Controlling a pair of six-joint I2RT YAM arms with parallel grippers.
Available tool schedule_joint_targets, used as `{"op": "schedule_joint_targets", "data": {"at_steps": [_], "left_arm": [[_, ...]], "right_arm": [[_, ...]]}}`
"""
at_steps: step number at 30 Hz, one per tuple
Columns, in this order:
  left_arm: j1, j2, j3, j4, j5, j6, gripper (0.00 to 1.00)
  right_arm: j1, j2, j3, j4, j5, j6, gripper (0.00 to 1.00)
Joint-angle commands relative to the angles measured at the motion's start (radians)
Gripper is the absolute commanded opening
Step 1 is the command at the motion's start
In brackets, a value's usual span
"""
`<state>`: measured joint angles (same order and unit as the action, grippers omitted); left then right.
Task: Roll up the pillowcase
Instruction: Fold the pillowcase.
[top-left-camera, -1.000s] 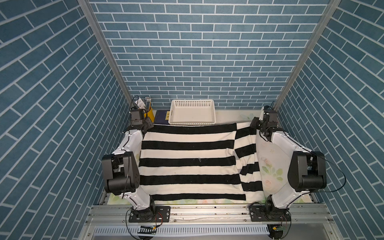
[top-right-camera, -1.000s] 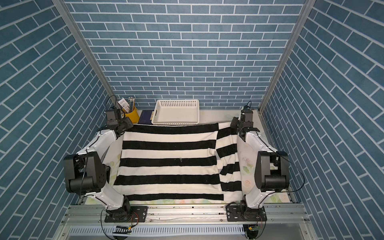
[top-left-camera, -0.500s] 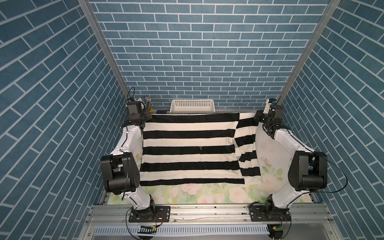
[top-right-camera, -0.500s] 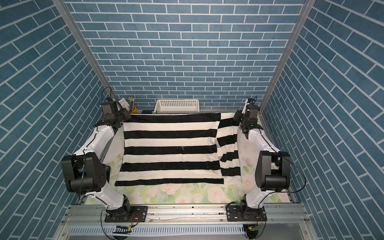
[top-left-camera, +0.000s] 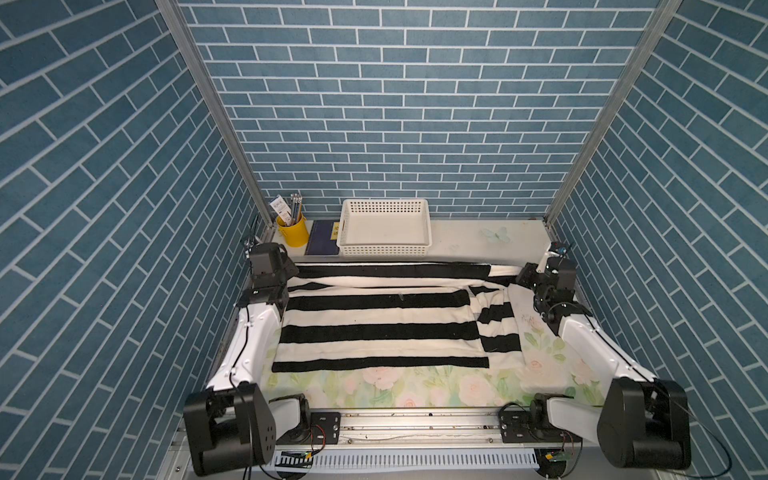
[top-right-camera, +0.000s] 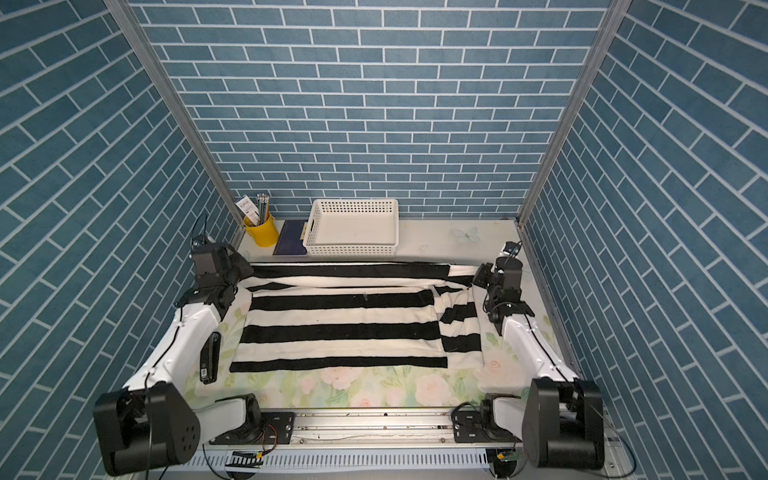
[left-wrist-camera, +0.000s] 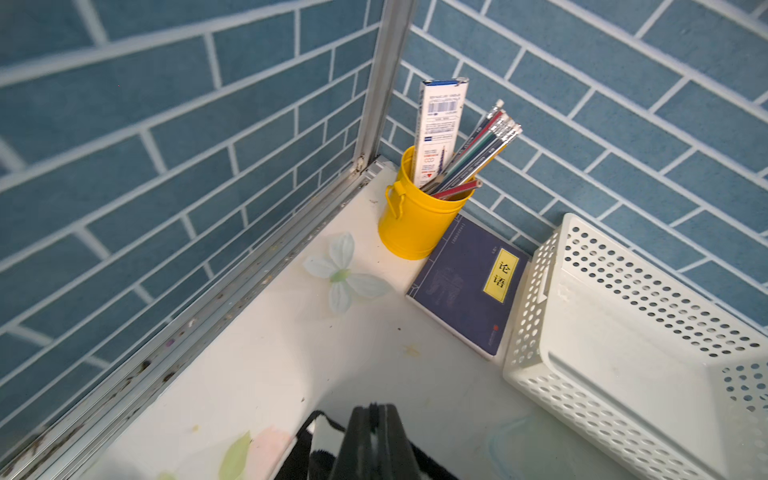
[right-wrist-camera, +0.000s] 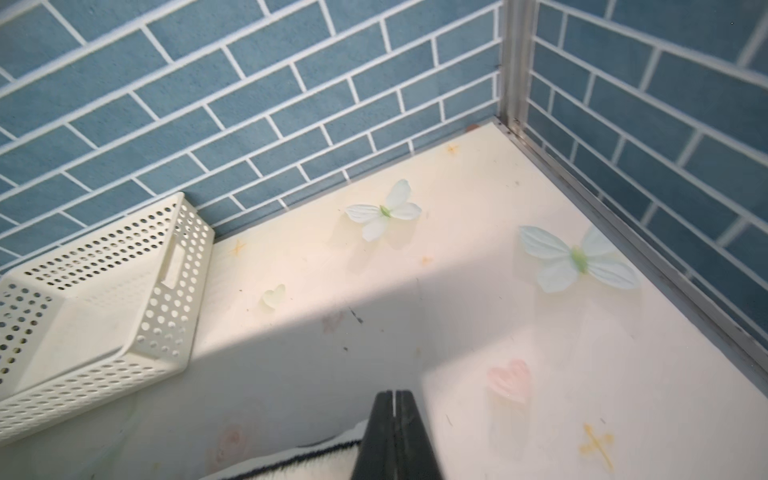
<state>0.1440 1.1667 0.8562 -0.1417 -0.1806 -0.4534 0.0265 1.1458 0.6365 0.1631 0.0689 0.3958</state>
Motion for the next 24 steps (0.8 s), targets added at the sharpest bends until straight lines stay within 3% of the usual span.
{"op": "schedule_joint_targets", "data": {"at_steps": [1,8,13,24], "left_arm": [[0.009,-0.082,-0.063,-0.065,-0.116,-0.056,0.0],[0.008,-0.236,-0.192,-0.159,-0.192,-0.165,0.0],[0.008,-0.27,-0.238,-0.209,-0.219,-0.228,0.0],[0.009,-0.326,-0.335,-0.256,-0.318,-0.327,0.0]], "right_arm": [[-0.008,-0.106,-0.073,-0.053,0.132,0.059,0.0],[-0.009,-0.308,-0.232,-0.163,0.194,0.16,0.0],[-0.009,-0.404,-0.304,-0.213,0.198,0.21,0.0],[-0.009,-0.423,-0.385,-0.207,0.185,0.26,0.0]]}}
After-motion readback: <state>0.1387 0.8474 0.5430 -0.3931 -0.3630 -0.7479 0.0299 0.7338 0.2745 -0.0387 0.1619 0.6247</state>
